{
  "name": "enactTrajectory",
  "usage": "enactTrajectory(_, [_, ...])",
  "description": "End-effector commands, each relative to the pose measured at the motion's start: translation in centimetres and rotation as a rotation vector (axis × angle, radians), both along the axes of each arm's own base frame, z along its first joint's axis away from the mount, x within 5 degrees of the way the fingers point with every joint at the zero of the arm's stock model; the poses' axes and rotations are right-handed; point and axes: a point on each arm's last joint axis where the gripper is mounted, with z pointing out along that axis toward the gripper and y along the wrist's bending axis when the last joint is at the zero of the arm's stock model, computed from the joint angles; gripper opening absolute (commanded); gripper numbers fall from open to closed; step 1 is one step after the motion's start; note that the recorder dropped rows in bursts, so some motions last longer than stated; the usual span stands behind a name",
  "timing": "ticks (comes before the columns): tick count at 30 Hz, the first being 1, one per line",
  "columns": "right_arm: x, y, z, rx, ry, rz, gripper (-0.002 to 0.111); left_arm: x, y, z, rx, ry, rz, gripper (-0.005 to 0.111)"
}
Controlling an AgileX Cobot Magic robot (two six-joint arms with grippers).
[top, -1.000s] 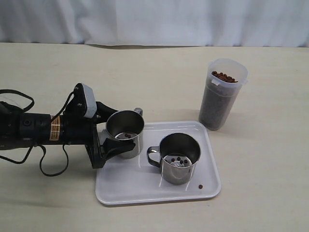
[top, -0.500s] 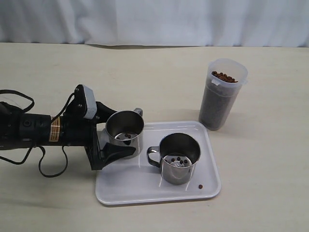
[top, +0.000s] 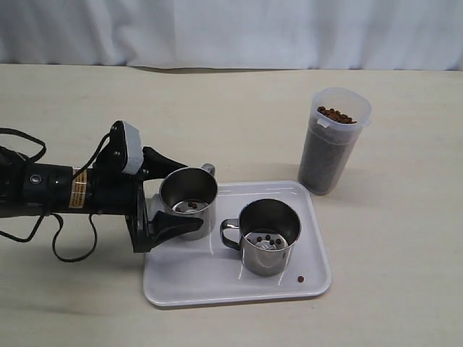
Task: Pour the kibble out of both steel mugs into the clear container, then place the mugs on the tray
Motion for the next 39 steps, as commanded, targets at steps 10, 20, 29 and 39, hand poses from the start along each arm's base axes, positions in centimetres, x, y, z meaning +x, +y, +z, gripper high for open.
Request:
enactTrajectory(10, [0.0,0.0,-0.1,-0.006,-0.001,-0.008,0.005,-0.2,0.3,3.5,-0.022,-0.08,-0.05,0.073])
enactTrajectory(20, [0.0,0.0,-0.1,-0.006,-0.001,-0.008,0.005,0.8,5.2,10.1,-0.185,0.048,0.264,0.035])
enactTrajectory(29, [0.0,0.0,-0.1,-0.006,-0.001,-0.008,0.005,-2.1,9.3,16.5,-0.216,-0.092,0.69,0.0])
enactTrajectory(39, [0.0,0.0,-0.1,-0.006,-0.001,-0.008,0.005,-11.7,11.5,18.6,-0.447,-0.36,0.99,0.0])
